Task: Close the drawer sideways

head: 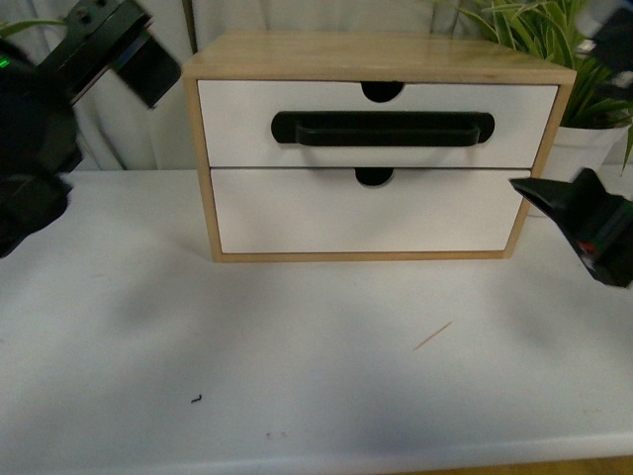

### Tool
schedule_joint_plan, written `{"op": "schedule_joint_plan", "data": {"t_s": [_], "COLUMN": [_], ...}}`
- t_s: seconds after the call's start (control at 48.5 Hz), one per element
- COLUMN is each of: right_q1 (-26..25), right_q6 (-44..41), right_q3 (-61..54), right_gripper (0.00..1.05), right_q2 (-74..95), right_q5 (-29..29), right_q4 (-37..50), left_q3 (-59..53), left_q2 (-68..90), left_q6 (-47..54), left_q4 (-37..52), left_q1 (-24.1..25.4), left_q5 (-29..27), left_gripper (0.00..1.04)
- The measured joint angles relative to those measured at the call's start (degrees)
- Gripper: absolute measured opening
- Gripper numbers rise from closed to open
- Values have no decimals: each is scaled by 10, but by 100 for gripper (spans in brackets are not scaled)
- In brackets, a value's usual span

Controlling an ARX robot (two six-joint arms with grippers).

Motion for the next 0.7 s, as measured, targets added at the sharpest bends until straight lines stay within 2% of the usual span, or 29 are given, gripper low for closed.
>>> {"op": "schedule_joint_plan", "data": {"t_s": [0.103, 0.186, 0.433, 0.536, 0.619, 0.701], "right_q1": [-22, -48, -149, -178, -187, -189], "right_q6": [26, 51, 108, 129, 138, 145], "right_q3": [-57, -117, -255, -280, -287, -288], "right_gripper": [96, 96, 96, 96, 96, 96], "right_q2": [-71, -159, -446, -541, -578, -587], "right_q5": [-6, -16, -71, -75, -75, -75], "right_q4": [-3, -21, -129, -211, -236, -238], "left_q3": [-57, -130, -292, -315, -320, -322], "left_q2": [-46, -112, -332, -406, -454, -471], "left_q6": [15, 43, 36, 39, 46, 47], "left_q4": [0, -5, -153, -214, -278, -293], "left_q1": [8, 14, 3, -17, -35, -40], "left_q5": [-21, -61, -149, -207, -264, -274], "left_gripper": [99, 99, 99, 99, 99, 99]}}
